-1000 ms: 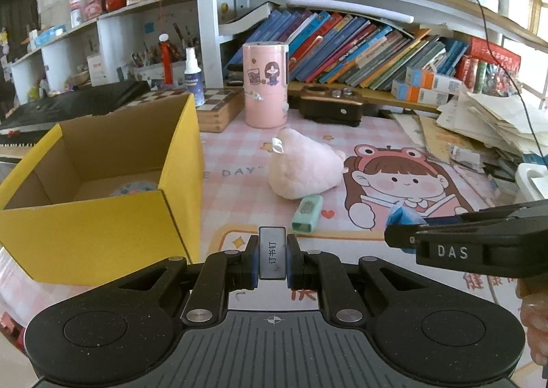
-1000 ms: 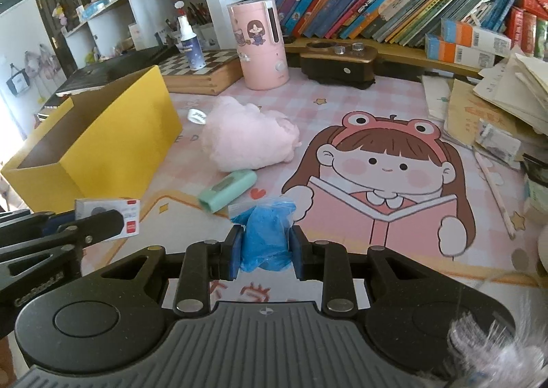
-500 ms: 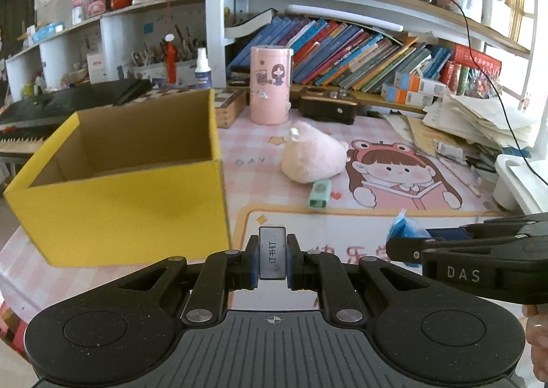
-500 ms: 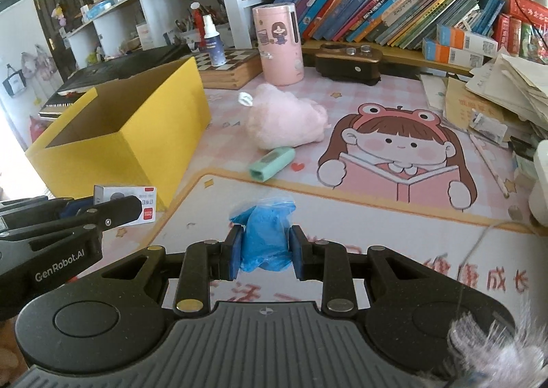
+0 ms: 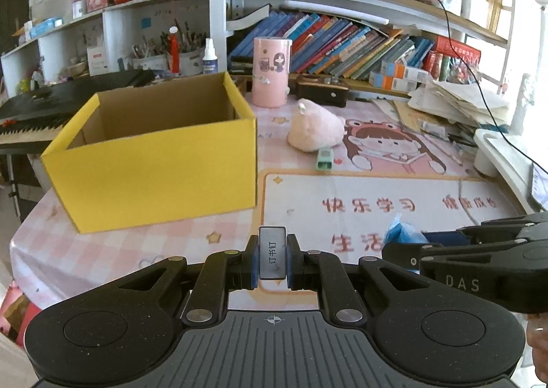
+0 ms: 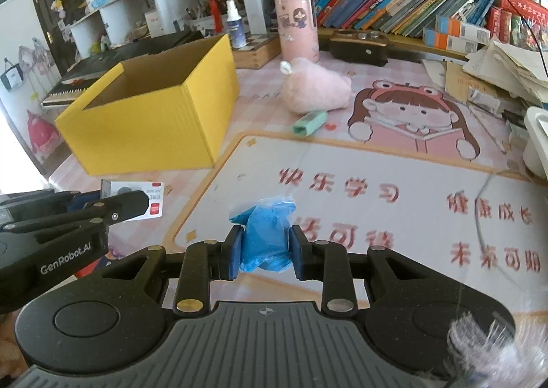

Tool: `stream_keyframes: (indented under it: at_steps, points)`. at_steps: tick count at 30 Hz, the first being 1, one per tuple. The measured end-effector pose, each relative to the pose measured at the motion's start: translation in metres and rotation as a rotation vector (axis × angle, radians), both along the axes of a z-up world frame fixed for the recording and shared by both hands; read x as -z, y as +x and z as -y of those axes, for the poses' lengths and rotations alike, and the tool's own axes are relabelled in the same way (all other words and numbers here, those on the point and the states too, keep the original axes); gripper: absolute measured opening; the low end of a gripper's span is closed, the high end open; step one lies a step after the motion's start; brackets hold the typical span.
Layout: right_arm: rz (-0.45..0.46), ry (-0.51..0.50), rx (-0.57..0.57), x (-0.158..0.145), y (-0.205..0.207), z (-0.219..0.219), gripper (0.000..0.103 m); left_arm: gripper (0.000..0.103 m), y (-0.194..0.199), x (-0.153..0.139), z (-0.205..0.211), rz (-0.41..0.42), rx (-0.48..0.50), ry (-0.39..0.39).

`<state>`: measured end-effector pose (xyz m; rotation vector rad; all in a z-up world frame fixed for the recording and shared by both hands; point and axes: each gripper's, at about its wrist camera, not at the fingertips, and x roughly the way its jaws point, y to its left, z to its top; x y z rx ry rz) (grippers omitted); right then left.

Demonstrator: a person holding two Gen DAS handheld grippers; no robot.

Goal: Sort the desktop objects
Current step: 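Carry the charger with the left tool while the right carries the blue bag to the box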

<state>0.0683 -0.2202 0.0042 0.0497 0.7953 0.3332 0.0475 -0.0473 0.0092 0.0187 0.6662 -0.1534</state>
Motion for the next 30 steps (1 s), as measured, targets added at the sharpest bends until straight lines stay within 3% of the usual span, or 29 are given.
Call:
stream_keyframes:
  at_steps: [15, 30]
  points:
    - [-0.041, 0.004, 0.000, 0.012, -0.052, -0.039, 0.026, 0.013, -0.040, 0.007, -0.037, -0.025, 0.017, 0.005]
    - [-0.021, 0.001, -0.117, 0.007, -0.057, -0.090, 0.026, 0.013, -0.056, 0.004, -0.083, -0.003, -0.098, 0.005]
